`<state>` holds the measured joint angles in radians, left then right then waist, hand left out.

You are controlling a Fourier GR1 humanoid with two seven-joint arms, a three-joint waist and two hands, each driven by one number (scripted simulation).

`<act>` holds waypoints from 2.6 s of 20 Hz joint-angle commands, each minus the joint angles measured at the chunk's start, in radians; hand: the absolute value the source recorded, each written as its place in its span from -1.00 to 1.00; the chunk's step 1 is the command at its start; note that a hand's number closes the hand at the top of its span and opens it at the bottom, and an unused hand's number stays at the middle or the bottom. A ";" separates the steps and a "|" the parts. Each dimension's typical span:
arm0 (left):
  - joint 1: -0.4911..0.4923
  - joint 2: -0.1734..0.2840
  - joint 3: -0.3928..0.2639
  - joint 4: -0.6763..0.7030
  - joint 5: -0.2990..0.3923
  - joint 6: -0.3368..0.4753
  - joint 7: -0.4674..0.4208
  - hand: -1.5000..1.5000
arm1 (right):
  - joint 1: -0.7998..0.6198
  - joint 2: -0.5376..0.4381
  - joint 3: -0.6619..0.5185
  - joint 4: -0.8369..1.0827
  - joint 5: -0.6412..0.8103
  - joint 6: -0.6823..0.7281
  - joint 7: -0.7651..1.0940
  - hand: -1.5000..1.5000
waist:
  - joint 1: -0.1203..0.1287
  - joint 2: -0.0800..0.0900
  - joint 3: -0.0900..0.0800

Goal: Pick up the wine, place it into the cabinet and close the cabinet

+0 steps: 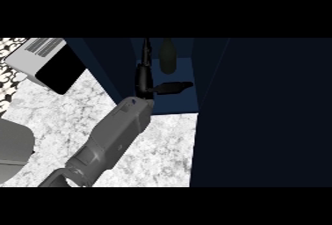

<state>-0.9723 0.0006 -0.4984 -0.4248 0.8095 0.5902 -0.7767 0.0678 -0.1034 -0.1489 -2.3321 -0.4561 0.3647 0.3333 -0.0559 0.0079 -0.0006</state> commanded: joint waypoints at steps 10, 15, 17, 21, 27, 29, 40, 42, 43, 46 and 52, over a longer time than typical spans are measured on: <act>0.332 -0.001 -0.209 -0.557 -0.026 0.168 0.070 -1.00 | 0.026 0.008 -0.044 -0.014 0.051 -0.029 -0.032 -1.00 | 0.059 -0.012 0.001; 0.493 0.039 -0.243 -0.762 -0.099 0.170 0.091 -1.00 | 0.045 0.011 -0.023 -0.086 0.062 -0.050 0.010 -1.00 | 0.060 -0.012 0.001; 0.555 0.107 -0.292 -0.913 -0.125 0.205 0.150 -1.00 | 0.063 0.016 -0.030 -0.087 0.049 -0.063 0.027 -1.00 | 0.063 -0.013 0.001; 0.737 0.174 -0.338 -1.043 -0.161 0.174 0.099 -1.00 | 0.094 -0.030 -0.089 -0.143 -0.033 -0.047 0.055 -1.00 | 0.057 -0.013 0.000; 0.889 0.315 -0.346 -1.240 -0.217 0.183 0.160 1.00 | 0.036 -0.089 -0.157 0.025 -0.023 0.042 -0.031 -1.00 | 0.061 -0.010 0.001; 0.907 0.351 -0.347 -1.292 -0.237 0.192 0.192 1.00 | 0.088 -0.102 -0.133 -0.074 -0.043 0.050 0.037 -1.00 | 0.056 -0.011 0.001; 1.128 0.626 -0.268 -1.463 -0.212 0.063 0.128 1.00 | 0.255 -0.162 0.036 -0.059 -0.090 0.359 -0.021 1.00 | 0.059 -0.012 0.000; 1.176 0.701 -0.218 -1.498 -0.166 -0.020 0.105 1.00 | 0.226 -0.198 0.088 -0.023 -0.119 0.358 0.027 1.00 | 0.072 -0.011 -0.001; 1.149 0.746 -0.153 -1.525 -0.129 -0.038 0.145 1.00 | 0.246 -0.200 0.104 -0.055 -0.153 0.369 0.021 1.00 | 0.066 -0.011 0.000; 1.230 0.768 -0.093 -1.481 -0.101 -0.114 0.071 1.00 | 0.249 -0.193 0.179 -0.065 -0.129 0.355 0.047 1.00 | 0.068 -0.010 -0.001; 1.277 0.819 0.028 -1.499 -0.028 -0.188 0.058 1.00 | 0.233 -0.094 0.463 -0.163 0.069 0.360 0.064 1.00 | 0.064 -0.015 -0.001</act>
<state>0.2730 0.7874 -0.5437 -1.9353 0.7384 0.4629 -0.6983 0.3027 -0.2364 0.1873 -2.3457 -0.5157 0.7227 0.3564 0.0092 -0.0050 -0.0014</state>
